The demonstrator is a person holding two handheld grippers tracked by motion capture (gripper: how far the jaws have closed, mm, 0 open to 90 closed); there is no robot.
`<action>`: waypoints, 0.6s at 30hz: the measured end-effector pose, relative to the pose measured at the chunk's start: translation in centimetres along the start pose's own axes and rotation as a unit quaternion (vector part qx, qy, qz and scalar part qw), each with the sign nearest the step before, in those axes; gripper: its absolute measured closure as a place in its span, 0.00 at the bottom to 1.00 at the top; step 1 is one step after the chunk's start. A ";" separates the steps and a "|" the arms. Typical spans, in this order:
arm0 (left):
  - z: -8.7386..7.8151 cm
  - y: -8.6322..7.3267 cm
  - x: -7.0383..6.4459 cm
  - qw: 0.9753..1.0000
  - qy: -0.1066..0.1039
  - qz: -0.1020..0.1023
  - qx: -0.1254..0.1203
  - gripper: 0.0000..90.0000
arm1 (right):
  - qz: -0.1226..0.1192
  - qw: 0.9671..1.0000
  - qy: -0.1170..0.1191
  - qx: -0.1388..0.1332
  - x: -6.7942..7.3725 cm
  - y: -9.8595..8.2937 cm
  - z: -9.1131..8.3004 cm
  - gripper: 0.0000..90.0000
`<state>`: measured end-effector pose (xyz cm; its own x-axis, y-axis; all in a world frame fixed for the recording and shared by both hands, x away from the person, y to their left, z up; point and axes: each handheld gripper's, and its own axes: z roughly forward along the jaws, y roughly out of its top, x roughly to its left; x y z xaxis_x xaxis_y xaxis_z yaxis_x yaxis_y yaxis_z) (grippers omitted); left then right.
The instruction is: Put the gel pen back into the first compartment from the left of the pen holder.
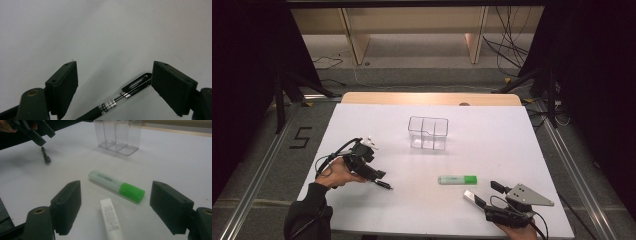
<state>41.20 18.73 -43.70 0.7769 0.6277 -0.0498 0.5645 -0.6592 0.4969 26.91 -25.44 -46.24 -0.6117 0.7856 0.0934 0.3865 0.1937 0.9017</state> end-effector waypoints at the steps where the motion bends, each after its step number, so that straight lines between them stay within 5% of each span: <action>1: 0.0 0.0 -0.1 1.000 0.000 0.007 0.005 0.24 | 0.001 1.000 0.000 0.001 0.0 0.0 0.0 0.29; 8: 0.0 -0.2 -0.6 0.999 0.001 0.028 0.024 0.26 | -0.004 1.000 -0.003 0.005 0.2 0.0 0.1 0.29; 18: 0.5 -0.5 -1.1 0.995 -0.007 0.074 0.071 0.35 | -0.009 1.000 -0.003 0.008 0.3 0.0 0.2 0.29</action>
<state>40.15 18.18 -44.33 0.8570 0.5153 0.0027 0.4774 -0.7959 0.3723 26.85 -25.08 -46.28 -0.6151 0.7850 0.0743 0.3862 0.2178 0.8964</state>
